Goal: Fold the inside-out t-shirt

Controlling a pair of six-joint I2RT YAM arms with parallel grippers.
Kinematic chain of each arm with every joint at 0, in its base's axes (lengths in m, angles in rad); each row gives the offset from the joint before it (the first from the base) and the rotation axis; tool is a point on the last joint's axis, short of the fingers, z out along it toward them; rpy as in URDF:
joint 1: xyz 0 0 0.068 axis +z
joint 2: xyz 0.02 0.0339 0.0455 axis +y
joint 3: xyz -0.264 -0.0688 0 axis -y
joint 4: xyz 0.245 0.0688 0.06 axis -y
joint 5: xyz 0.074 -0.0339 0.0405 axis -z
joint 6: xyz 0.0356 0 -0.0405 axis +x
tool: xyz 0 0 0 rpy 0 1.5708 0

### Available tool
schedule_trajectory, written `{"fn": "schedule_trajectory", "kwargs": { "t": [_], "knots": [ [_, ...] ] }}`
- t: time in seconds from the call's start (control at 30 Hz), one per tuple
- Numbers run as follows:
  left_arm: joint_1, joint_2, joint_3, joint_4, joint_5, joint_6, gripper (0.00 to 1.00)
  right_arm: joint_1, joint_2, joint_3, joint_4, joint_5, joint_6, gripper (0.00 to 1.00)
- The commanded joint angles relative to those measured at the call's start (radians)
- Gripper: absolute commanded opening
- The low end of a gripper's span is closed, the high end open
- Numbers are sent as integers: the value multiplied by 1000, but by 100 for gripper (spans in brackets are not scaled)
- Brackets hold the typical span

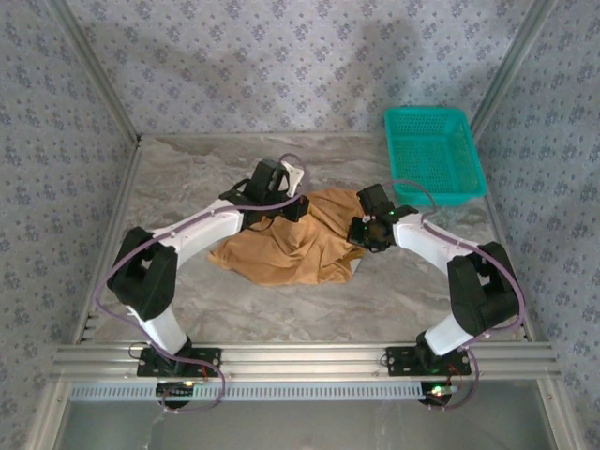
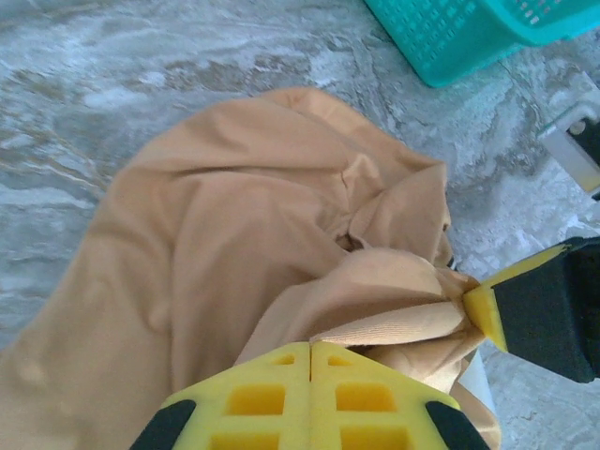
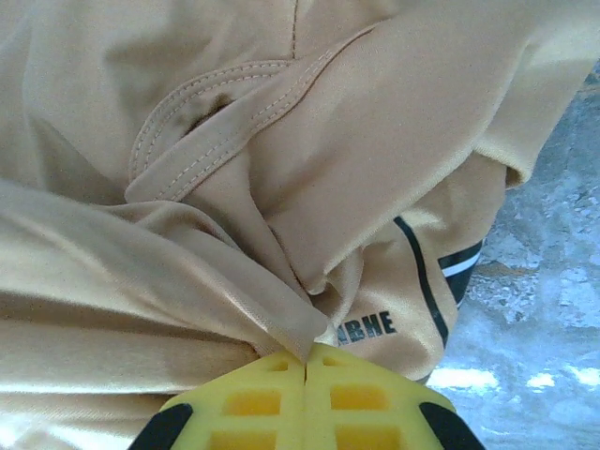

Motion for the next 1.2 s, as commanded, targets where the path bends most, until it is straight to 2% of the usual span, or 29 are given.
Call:
{"fn": "schedule_trajectory", "kwargs": {
  "t": [0.0,0.07,0.27,0.4,0.6,0.63,0.7,0.77,0.8,0.97,1.07,1.17],
  "knots": [
    [-11,1,0,55,56,-27,0,13,-32,66,-73,28,-56,18],
    [-17,-4,-19,64,57,-32,0,27,-55,88,-91,35,-66,29],
    [-37,-3,-46,83,60,-45,0,101,-46,145,-62,3,-115,45],
    [-39,-9,-51,78,58,-45,0,131,28,192,-39,12,-154,47],
    [-39,-36,-59,66,48,-37,0,113,152,287,-1,6,-183,47],
    [-39,-41,-62,65,47,-37,0,108,169,298,7,6,-186,46],
    [-37,-49,-68,69,47,-39,0,93,203,320,15,2,-185,34],
    [-34,-59,-77,72,50,-40,0,74,222,342,10,1,-182,8],
    [-32,-61,-78,71,49,-40,0,64,221,352,-1,1,-180,0],
    [-24,-75,-75,66,50,-14,0,32,112,403,-146,-16,-183,0],
    [-17,-62,-49,63,51,-4,0,15,20,420,-287,-79,-182,0],
    [-18,-36,-10,61,72,-6,0,5,-74,391,-327,-127,-166,0]
  ]
}}
